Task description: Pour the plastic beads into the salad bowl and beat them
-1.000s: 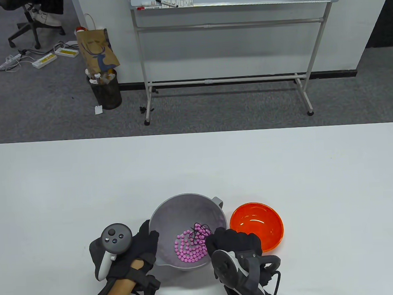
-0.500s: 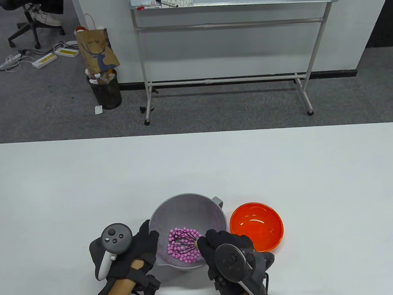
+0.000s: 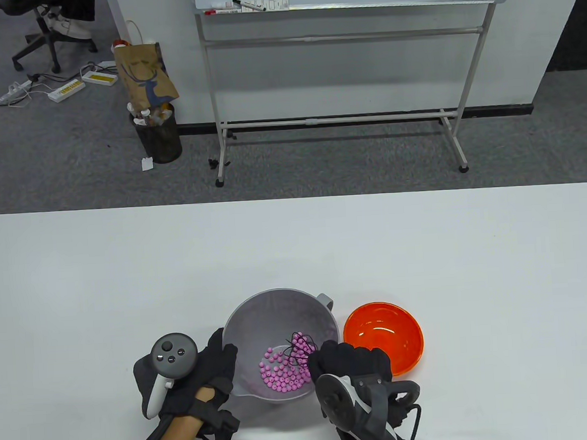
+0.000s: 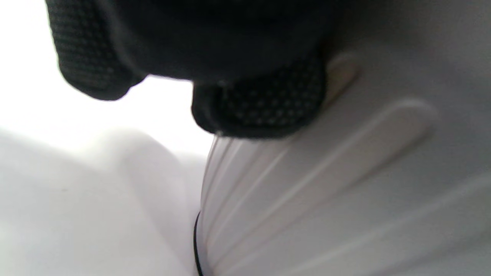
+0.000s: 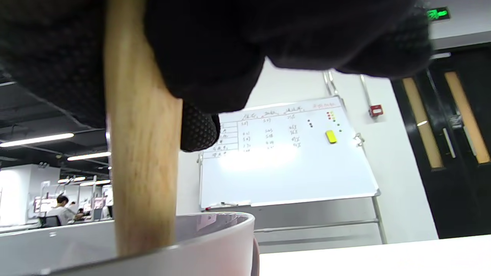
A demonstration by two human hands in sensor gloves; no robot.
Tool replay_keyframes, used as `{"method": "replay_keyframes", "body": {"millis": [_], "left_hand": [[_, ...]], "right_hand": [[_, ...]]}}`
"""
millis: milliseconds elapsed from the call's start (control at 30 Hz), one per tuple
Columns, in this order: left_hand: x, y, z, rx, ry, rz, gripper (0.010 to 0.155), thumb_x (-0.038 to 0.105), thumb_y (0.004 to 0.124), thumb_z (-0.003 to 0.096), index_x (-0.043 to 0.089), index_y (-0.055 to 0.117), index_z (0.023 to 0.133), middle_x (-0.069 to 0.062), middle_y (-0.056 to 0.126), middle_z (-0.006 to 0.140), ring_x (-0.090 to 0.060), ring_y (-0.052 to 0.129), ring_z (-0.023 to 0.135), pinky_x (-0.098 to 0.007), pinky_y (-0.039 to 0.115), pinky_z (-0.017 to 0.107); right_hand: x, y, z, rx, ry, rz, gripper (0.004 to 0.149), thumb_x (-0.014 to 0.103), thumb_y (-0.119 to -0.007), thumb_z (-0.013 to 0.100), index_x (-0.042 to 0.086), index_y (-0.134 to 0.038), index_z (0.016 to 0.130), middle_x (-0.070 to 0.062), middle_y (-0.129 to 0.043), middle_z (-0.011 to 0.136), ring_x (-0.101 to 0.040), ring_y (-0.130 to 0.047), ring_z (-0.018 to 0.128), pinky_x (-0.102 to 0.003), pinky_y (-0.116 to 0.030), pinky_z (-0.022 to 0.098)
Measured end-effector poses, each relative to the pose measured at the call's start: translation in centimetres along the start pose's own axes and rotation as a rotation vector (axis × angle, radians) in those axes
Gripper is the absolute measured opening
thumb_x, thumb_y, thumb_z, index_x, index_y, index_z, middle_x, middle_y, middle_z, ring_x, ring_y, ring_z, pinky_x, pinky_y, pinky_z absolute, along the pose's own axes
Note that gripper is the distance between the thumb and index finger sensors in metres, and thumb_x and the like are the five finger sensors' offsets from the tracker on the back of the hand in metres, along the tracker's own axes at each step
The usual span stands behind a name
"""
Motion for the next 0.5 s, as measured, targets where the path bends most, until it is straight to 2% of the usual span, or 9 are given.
{"method": "replay_keyframes", "body": {"millis": [133,267,333,500], "left_hand": [[0.0,0.0,0.0,0.000,0.000,0.003,0.063,0.049,0.062,0.0519,0.011,0.062,0.102,0.002,0.106,0.032,-0.005,0.098,0.006,-0.042,0.090,0.038],[0.0,0.0,0.0,0.001,0.001,0.003,0.063,0.049,0.062,0.0519,0.011,0.062,0.102,0.002,0.106,0.032,-0.005,0.098,0.006,-0.042,0.090,0.038],[0.0,0.0,0.0,0.001,0.000,0.001,0.062,0.049,0.062,0.0519,0.011,0.062,0.102,0.002,0.106,0.032,-0.005,0.098,0.006,-0.042,0.090,0.038],[0.0,0.0,0.0,0.000,0.001,0.001,0.063,0.049,0.062,0.0519,0.011,0.062,0.102,0.002,0.106,0.032,-0.005,0.098,0.006,-0.042,0.090,0.038]], "right_hand": [[-0.2,0.1,0.2,0.093,-0.017,0.113,0.043,0.052,-0.098,0.036,0.016,-0.104,0.059,-0.002,-0.100,0.025,-0.017,-0.092,0.005,-0.040,-0.085,0.029],[-0.6,-1.9,0.2,0.146,-0.054,0.237,0.043,0.052,-0.097,0.037,0.017,-0.103,0.061,-0.002,-0.101,0.027,-0.017,-0.093,0.006,-0.040,-0.085,0.030],[-1.0,-2.3,0.2,0.083,-0.087,0.253,0.043,0.052,-0.096,0.037,0.017,-0.103,0.062,-0.002,-0.100,0.028,-0.017,-0.093,0.007,-0.040,-0.084,0.030],[-1.4,-2.4,0.4,0.021,-0.094,0.172,0.043,0.053,-0.096,0.037,0.019,-0.102,0.064,-0.002,-0.101,0.031,-0.018,-0.094,0.009,-0.040,-0.084,0.033]]}}
Point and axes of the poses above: the tracker on the back of each hand, its own x axis roughly to the thumb side, its own z axis roughly from the wrist to the fingertips, y = z × x, the point moved 3 cm from there along z, roughly from the wrist to the fingertips
